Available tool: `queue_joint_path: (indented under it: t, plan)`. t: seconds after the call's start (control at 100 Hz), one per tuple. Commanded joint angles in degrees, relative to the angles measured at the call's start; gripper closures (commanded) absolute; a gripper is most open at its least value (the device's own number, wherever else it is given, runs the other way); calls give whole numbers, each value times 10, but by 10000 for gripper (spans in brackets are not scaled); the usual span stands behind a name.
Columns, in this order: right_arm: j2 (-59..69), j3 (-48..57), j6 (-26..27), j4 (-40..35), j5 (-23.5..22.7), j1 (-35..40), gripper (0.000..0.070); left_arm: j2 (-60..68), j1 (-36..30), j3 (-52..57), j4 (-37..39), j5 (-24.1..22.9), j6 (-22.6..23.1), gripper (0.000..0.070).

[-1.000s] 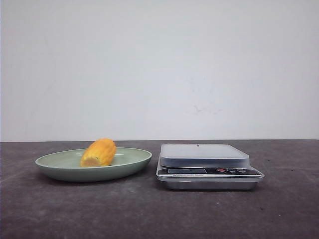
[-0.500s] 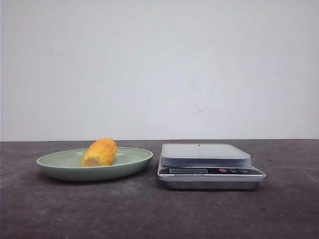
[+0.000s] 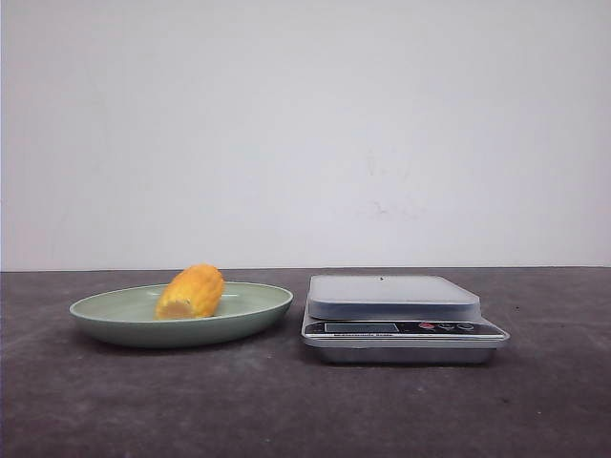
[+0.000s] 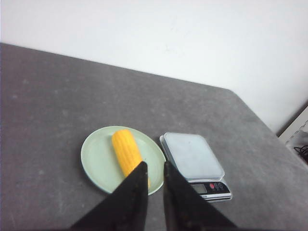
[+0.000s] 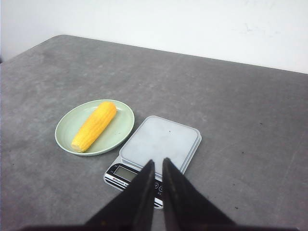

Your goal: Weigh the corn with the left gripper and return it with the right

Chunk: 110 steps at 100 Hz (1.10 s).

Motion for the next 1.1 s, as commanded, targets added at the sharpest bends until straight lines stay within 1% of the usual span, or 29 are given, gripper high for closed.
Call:
queue_joint_path:
  t: [0.0, 0.18, 0.62, 0.67, 0.69, 0.72, 0.84, 0.9, 0.94, 0.97, 1.03, 1.09]
  plan:
    - [1, 8, 1, -1, 0, 4, 689, 1, -3, 6, 7, 1, 7, 688]
    - [1, 8, 1, 10, 0, 4, 688, 1, -3, 6, 9, 1, 8, 684]
    - [1, 8, 1, 10, 1, 4, 688, 1, -3, 6, 10, 1, 8, 684]
    - [1, 8, 1, 10, 0, 4, 688, 1, 0, 6, 12, -16, 18, 686]
    - [1, 8, 1, 10, 1, 4, 688, 0, 4, 6, 15, -30, 29, 684]
    - [1, 8, 1, 10, 0, 4, 688, 0, 10, 6, 15, -39, 33, 684]
    - [1, 8, 1, 10, 1, 4, 689, 0, 67, -6, 19, -39, 34, 685]
    - [2, 8, 1, 10, 0, 4, 688, -3, 111, -29, 50, -55, 35, 685]
    - [2, 8, 1, 10, 0, 4, 688, -10, 146, -55, 90, -71, 52, 684]
    - [2, 8, 1, 10, 0, 4, 688, -16, 173, -80, 128, -72, 64, 684]
    - [1, 8, 1, 10, 1, 4, 688, -35, 225, -134, 205, -53, 80, 684]
    - [1, 8, 1, 10, 1, 4, 688, -54, 270, -194, 284, -16, 96, 684]
